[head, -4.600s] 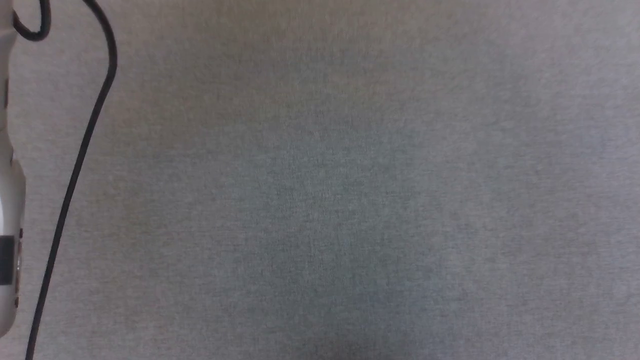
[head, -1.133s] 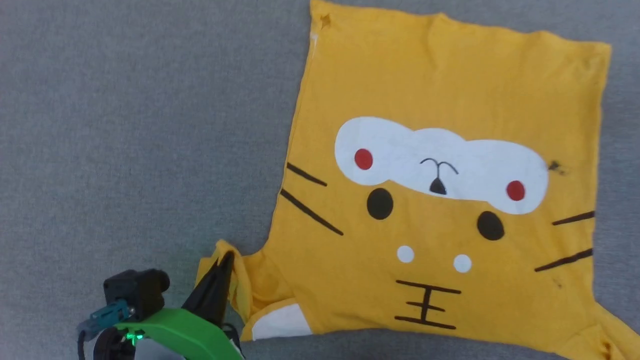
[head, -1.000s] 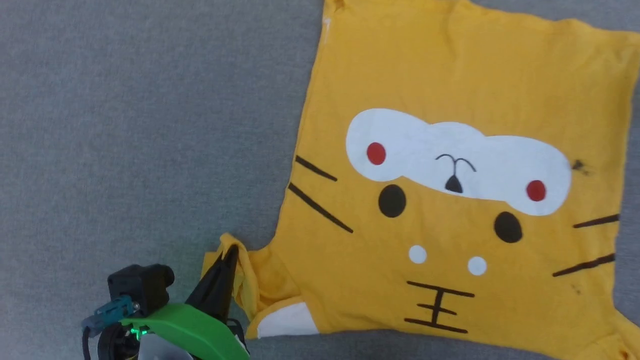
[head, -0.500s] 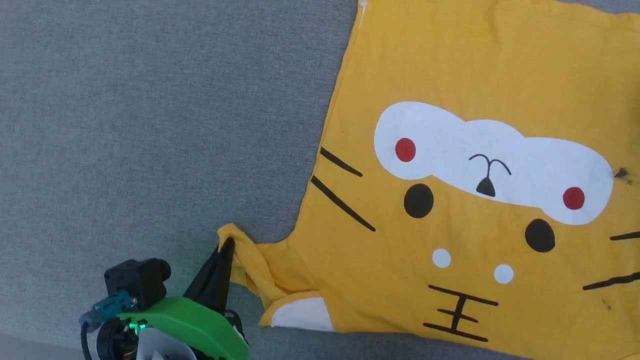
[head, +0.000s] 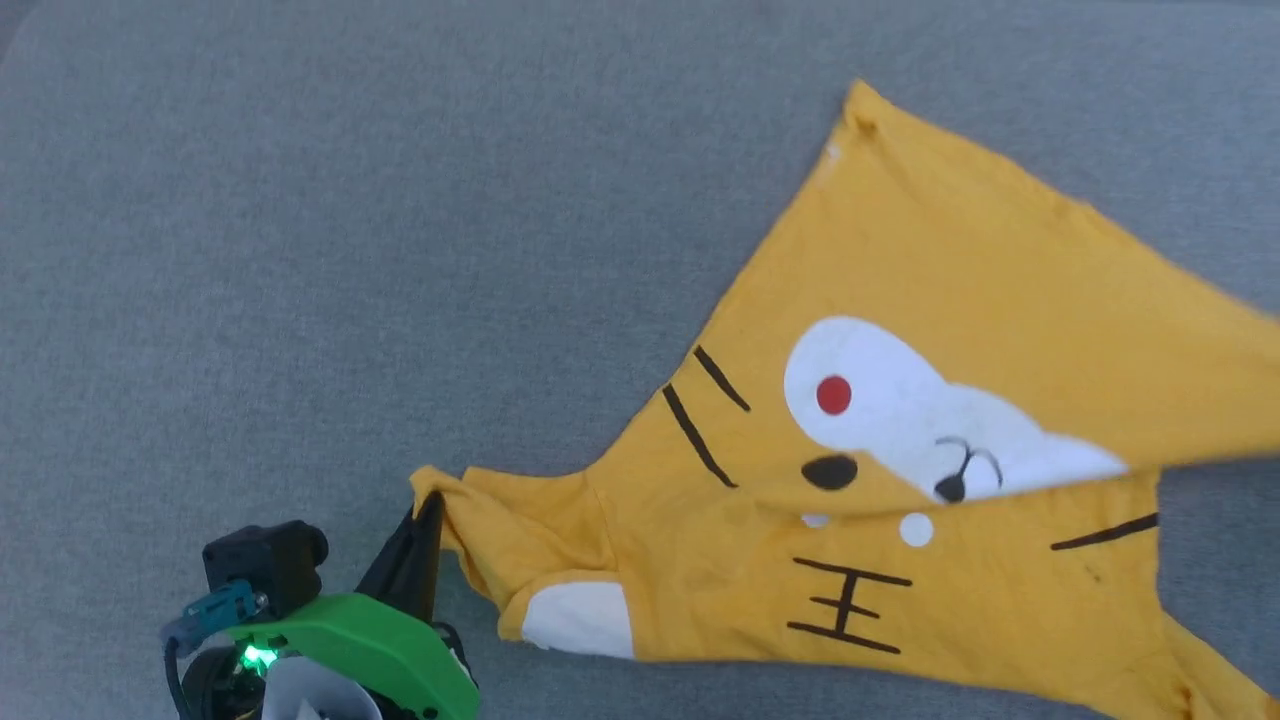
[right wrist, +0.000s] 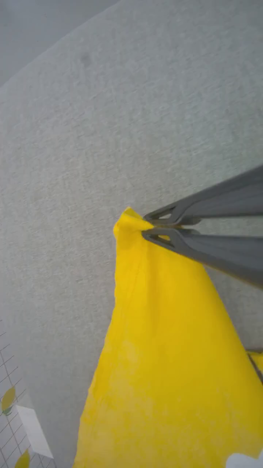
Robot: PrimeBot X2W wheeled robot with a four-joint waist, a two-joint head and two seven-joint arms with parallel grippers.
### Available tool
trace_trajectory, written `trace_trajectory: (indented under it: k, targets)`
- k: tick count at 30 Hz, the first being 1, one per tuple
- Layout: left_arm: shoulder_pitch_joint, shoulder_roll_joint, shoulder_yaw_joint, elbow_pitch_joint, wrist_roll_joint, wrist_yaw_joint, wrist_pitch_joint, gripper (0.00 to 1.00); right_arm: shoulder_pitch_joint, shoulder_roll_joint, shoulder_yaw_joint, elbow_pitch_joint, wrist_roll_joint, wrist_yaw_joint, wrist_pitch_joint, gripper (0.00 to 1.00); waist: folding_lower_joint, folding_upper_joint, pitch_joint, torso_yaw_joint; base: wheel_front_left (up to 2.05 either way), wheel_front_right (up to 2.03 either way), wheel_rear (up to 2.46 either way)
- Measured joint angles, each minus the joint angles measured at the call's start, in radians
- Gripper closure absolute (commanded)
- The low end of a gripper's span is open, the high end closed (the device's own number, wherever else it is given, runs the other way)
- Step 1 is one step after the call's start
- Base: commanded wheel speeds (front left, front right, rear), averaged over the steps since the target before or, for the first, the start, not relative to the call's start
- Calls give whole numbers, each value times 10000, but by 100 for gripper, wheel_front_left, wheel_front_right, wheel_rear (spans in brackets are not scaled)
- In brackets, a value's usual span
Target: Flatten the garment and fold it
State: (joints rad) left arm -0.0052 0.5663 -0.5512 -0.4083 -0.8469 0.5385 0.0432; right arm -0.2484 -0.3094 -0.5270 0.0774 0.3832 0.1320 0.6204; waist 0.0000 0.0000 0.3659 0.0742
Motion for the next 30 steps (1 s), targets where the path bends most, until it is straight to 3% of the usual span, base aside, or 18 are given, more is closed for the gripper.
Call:
trace_trajectory:
  k: [6,12,13,14,20,25,30]
  targets:
    - [217,13,-21,115,-69,79,67,100,3376,1822,-974,-1258,52,0,341,100,0,0,-790,-474,0,0,0]
    - [465,-27,-75,244,-167,96,58,100,4974,2575,-1068,-1101,240,0,205,100,0,0,-1266,-855,0,0,0]
    - [497,-35,-73,280,-194,96,40,100,4989,2581,-995,-1072,255,0,94,55,0,0,-1318,-901,0,0,0]
    - [514,-56,-71,309,-244,96,33,100,4968,2583,-924,-1074,357,0,-65,0,0,0,-1374,-953,0,0,0]
    - [503,-151,-119,428,-263,67,-23,100,4318,2320,-391,-2121,568,-2,-487,0,-1,0,-1524,-1045,0,0,0]
    - [256,-332,-217,453,-242,-54,-71,100,2299,617,489,-3152,752,0,-86,0,-1,0,-1251,-921,0,0,0]
    - [-242,-545,-428,466,15,-165,-102,100,-100,-809,2040,-2481,483,0,341,0,0,0,-793,-597,0,0,0]
